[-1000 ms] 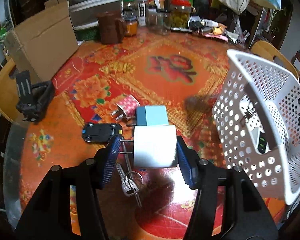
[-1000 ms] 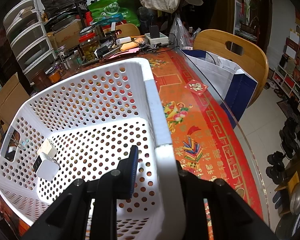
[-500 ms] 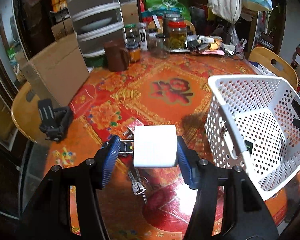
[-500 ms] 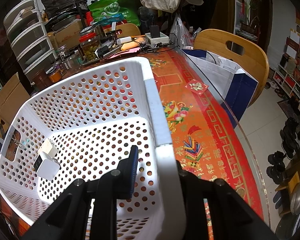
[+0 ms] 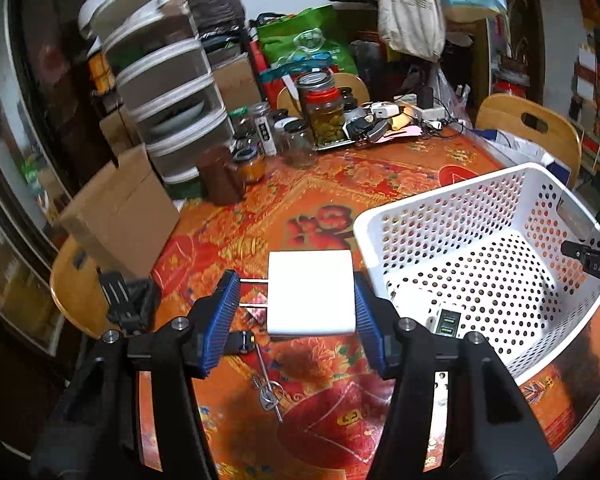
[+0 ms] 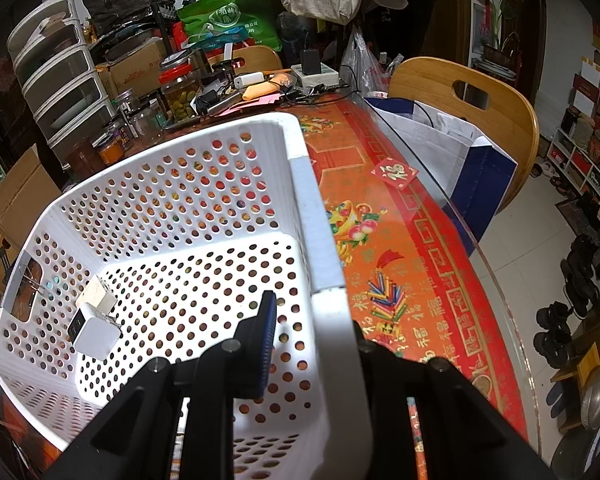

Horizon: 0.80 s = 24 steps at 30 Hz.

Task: Organize rigid objects
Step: 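Carry the white cube charger into the basket and release it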

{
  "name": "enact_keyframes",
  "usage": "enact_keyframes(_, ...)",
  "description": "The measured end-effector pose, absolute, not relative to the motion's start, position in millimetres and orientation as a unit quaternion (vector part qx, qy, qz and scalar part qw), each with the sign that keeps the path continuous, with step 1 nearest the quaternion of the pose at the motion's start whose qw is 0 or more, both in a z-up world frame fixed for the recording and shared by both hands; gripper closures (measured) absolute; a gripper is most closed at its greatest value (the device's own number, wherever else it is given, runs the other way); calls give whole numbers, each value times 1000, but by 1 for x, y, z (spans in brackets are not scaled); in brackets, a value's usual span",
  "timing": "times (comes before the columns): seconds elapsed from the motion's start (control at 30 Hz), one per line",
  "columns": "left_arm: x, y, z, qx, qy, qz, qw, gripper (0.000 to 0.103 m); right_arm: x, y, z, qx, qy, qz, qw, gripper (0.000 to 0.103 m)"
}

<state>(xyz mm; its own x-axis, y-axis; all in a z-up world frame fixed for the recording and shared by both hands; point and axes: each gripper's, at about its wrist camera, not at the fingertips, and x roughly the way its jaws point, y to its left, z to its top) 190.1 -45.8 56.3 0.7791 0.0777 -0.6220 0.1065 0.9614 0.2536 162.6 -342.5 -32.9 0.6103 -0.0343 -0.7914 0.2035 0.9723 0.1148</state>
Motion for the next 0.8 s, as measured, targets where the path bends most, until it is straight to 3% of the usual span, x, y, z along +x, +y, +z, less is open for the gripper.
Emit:
enact_keyframes(0.3, 221, -142, 42, 223, 375, -65, 898, 49, 162, -344, -34, 106, 431, -63, 894, 83)
enact_keyframes(0.6, 275, -228, -38, 332, 489, -99, 801, 49, 163, -345, -35, 107, 439, -61, 890, 83)
enact_keyframes(0.8, 295, -245, -75, 355, 548, -103, 750, 49, 164, -346, -35, 108, 441, -60, 889, 82)
